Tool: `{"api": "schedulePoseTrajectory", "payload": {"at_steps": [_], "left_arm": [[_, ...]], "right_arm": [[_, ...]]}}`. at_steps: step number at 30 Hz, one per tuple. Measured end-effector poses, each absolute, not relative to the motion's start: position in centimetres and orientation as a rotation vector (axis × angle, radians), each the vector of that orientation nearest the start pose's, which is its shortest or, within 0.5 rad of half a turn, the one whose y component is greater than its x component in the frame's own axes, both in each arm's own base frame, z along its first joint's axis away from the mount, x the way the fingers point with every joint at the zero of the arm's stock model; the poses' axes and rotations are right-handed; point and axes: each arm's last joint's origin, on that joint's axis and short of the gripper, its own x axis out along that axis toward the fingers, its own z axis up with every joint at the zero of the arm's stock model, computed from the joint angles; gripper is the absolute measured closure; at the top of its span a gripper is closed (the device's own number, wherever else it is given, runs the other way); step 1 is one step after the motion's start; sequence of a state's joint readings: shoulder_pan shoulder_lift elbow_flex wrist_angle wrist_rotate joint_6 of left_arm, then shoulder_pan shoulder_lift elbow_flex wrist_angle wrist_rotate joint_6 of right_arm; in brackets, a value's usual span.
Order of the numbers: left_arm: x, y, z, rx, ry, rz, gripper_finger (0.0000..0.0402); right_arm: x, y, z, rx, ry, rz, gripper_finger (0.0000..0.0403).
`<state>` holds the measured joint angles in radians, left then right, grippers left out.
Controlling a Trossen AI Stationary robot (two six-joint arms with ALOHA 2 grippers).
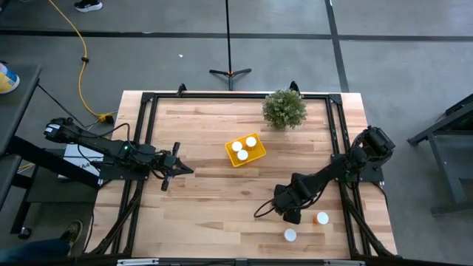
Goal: Pick and place pill bottles into a basket
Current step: Put the orange pill bottle into the yellow bin
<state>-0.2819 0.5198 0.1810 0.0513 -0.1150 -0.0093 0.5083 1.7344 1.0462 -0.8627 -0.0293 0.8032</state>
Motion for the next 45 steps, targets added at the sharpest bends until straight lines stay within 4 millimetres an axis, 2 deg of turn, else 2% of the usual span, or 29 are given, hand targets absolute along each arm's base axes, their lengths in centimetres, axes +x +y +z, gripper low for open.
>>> {"api": "schedulePoseTrajectory", "payload": {"at_steps": [8,17,24,27,35,41,45], "left_arm": [[13.0,-3.4,18.2,0.047,0.283,-0.164,0.0355],[13.0,-3.4,18.2,0.047,0.283,-0.164,0.0355],[13.0,-3.4,18.2,0.047,0.283,-0.163,0.0355],[13.0,-3.4,18.2,0.041,0.283,-0.162,0.0355],[13.0,-3.4,18.2,0.026,0.285,-0.158,0.0355],[13.0,-3.4,18.2,0.026,0.285,-0.158,0.0355],[13.0,-3.4,18.2,0.025,0.285,-0.158,0.0355]], "right_arm": [[25.6,14.2,15.8,0.253,1.565,-0.189,0.0229],[26.2,13.0,15.9,0.261,1.563,-0.192,0.02],[28.3,12.1,17.9,0.226,1.499,-0.112,0.023],[29.4,11.3,19.1,0.189,1.46,-0.095,0.023],[32.4,8.2,22.4,0.062,1.312,-0.068,0.0204],[34.0,4.5,24.2,0.026,1.247,-0.065,0.0231],[34.7,2.2,24.9,-0.004,1.211,-0.058,0.0231]]}}
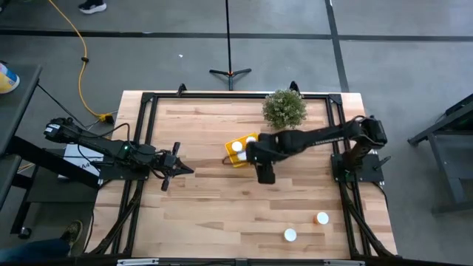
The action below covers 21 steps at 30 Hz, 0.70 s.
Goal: Pick and place pill bottles into a basket
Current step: Put the orange pill bottle into the yellow bin
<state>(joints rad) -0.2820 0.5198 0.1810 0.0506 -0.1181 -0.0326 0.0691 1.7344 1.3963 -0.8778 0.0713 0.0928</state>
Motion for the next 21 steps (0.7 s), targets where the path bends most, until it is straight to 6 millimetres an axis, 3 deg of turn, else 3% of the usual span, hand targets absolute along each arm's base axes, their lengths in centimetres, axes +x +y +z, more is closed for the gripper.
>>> {"api": "schedulePoseTrajectory", "payload": {"at_steps": [6,13,21], "left_arm": [[13.0,-3.4,18.2,0.021,0.286,-0.158,0.0355],[13.0,-3.4,18.3,-0.004,0.287,-0.155,0.0355],[13.0,-3.4,18.3,-0.004,0.287,-0.151,0.0355]], "right_arm": [[35.7,-0.5,25.3,-0.02,1.111,0.018,0.0201],[35.6,-2.9,25.3,-0.034,1.101,0.024,0.0231],[35.8,-4.6,25.1,-0.038,1.079,0.063,0.0206]]}}
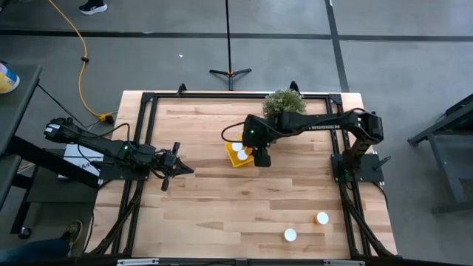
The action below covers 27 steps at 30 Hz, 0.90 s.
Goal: Pick and place pill bottles into a basket
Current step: Put the orange pill bottle into the yellow bin
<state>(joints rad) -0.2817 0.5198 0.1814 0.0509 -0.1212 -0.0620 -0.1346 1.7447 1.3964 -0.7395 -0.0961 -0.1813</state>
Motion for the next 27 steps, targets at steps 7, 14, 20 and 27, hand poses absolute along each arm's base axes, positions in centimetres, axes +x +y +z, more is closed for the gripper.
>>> {"api": "schedulePoseTrajectory", "payload": {"at_steps": [7,14,20,27], "left_arm": [[13.0,-3.4,18.3,-0.004,0.284,-0.149,0.0355],[13.0,-3.4,18.3,-0.004,0.284,-0.146,0.0355],[13.0,-3.4,18.3,-0.004,0.284,-0.146,0.0355],[13.0,-3.4,18.3,-0.004,0.285,-0.146,0.0355]], "right_arm": [[36.0,-5.0,24.2,-0.049,1.115,0.064,0.0227],[36.0,-5.0,24.2,-0.056,1.12,0.067,0.0218],[36.1,-5.2,24.2,-0.059,1.106,0.049,0.0203],[36.5,-5.6,23.0,-0.043,1.143,0.047,0.023]]}}
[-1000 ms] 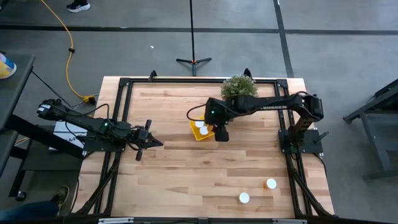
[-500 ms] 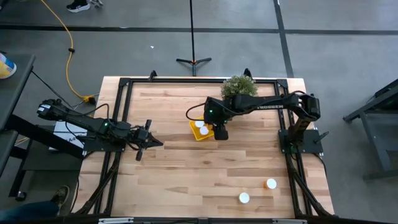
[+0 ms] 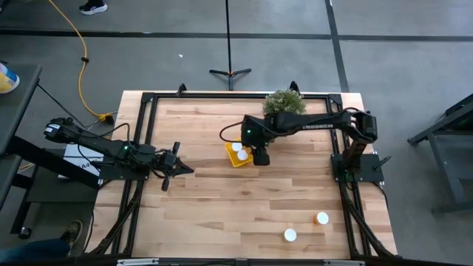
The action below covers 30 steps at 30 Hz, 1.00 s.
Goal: Pick and place pill bottles into a basket
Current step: Put the orange pill bottle into the yellow bin
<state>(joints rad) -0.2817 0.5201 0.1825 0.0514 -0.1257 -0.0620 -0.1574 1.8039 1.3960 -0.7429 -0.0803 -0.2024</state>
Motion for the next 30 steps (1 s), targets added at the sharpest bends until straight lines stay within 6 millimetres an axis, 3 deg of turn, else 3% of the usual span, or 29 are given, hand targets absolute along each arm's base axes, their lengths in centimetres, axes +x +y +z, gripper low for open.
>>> {"api": "schedulePoseTrajectory", "payload": {"at_steps": [8,17,25,30], "left_arm": [[13.0,-3.4,18.3,-0.003,0.286,-0.147,0.0355],[13.0,-3.4,18.3,-0.003,0.286,-0.147,0.0355],[13.0,-3.4,18.3,-0.003,0.286,-0.147,0.0355],[13.0,-3.4,18.3,-0.003,0.287,-0.147,0.0355]], "right_arm": [[36.2,-5.6,21.7,-0.033,1.246,0.025,0.0193],[36.1,-6.1,21.7,-0.046,1.25,0.009,0.0229],[36.3,-6.3,20.8,-0.047,1.27,0.007,0.0192],[36.3,-6.5,20.0,-0.031,1.319,0.011,0.0206]]}}
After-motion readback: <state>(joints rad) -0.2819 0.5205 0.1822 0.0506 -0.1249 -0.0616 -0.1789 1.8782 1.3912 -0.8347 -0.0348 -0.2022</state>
